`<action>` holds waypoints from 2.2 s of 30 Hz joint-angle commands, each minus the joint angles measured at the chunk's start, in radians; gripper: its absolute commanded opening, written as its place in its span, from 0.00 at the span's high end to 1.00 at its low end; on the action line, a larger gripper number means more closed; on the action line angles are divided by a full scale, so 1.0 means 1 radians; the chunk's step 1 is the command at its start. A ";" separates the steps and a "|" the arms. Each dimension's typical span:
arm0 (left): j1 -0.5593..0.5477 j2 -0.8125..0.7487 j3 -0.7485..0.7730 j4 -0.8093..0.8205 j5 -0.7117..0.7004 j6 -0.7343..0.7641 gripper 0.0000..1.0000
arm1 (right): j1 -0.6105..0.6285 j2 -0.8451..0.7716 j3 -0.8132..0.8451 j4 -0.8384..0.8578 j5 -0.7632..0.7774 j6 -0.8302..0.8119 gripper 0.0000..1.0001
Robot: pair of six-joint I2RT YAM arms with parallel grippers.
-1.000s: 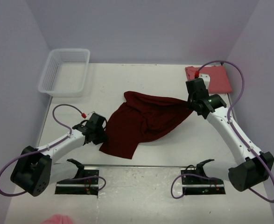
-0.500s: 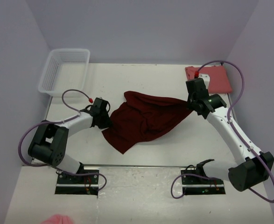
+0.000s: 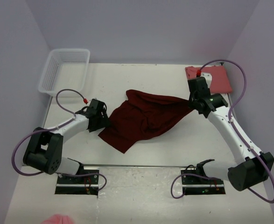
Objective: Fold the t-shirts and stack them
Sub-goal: Flatten out the tshirt
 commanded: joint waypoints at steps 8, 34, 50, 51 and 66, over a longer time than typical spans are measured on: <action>0.008 -0.204 -0.098 -0.105 -0.045 -0.084 0.37 | -0.011 -0.005 0.042 0.027 0.000 -0.015 1.00; 0.031 -0.065 -0.194 0.015 0.035 -0.083 0.69 | -0.015 -0.051 0.023 0.036 -0.034 -0.024 1.00; 0.025 -0.135 -0.239 -0.073 0.032 -0.115 0.48 | -0.015 -0.042 0.032 0.038 -0.060 -0.019 1.00; 0.025 -0.129 -0.235 -0.087 0.027 -0.121 0.49 | -0.014 -0.045 0.031 0.036 -0.060 -0.019 1.00; -0.006 -0.089 -0.146 -0.291 -0.088 -0.193 0.51 | -0.014 -0.054 0.015 0.064 -0.125 -0.030 1.00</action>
